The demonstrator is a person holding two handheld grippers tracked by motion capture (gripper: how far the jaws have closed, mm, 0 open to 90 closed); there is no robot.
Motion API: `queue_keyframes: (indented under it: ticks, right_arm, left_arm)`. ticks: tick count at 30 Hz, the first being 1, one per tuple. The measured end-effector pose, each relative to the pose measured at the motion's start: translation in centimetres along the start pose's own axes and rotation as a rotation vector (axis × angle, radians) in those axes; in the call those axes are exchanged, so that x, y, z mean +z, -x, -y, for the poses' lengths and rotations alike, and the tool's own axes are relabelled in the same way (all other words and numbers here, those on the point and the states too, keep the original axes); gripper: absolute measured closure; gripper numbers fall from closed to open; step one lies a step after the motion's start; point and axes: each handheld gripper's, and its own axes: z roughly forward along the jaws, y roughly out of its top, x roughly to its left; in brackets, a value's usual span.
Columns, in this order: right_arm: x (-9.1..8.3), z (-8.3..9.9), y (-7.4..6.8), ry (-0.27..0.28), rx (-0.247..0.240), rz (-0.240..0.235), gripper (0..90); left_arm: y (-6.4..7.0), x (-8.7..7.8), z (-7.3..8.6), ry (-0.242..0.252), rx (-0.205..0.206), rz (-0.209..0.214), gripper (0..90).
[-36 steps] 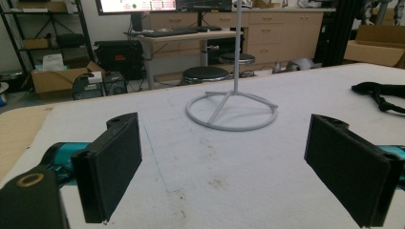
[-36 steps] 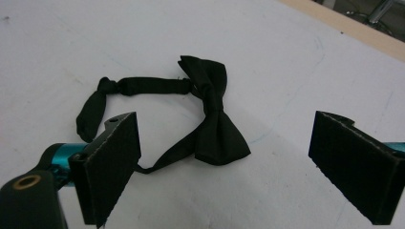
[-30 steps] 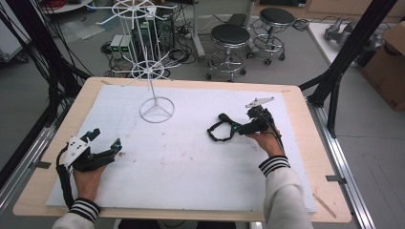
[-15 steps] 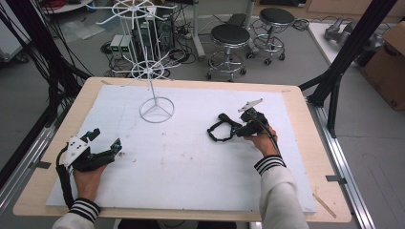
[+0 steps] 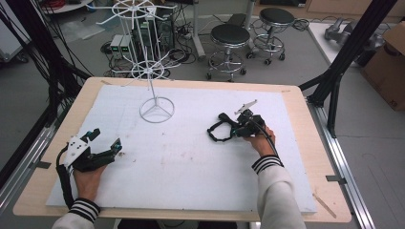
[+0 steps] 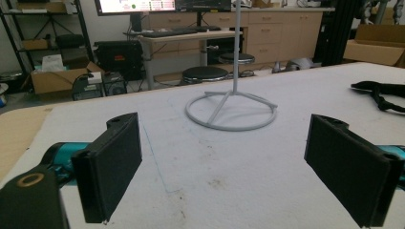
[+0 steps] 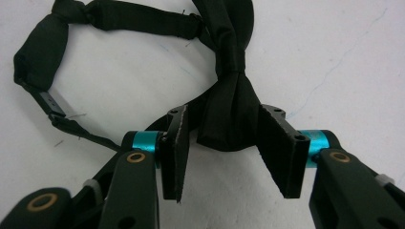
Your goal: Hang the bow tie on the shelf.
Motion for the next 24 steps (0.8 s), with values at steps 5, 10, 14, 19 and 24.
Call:
queue_keyframes:
  ticks: [5,10,14,19,24]
  right_arm:
    - [0.14,-0.03,0.03,-0.002,-0.009,-0.004,61.4]
    - [0.18,0.04,0.29,0.003,0.009,-0.012,71.6]
    - [0.16,0.12,0.4,0.0,0.016,-0.021,79.0]
    - [0.19,0.11,0.38,0.005,0.035,-0.002,83.9]
    - [0.09,0.07,0.35,0.033,0.06,-0.021,83.9]
  left_arm:
    - [0.0,0.0,0.0,0.0,-0.001,0.0,12.7]
    - [0.01,0.02,0.01,0.002,0.0,-0.001,12.7]
    - [-0.01,0.0,0.0,0.001,-0.001,0.0,12.8]
    - [-0.01,-0.01,0.0,0.0,0.0,0.0,12.7]
    - [-0.01,0.0,0.0,0.001,-0.002,-0.001,12.7]
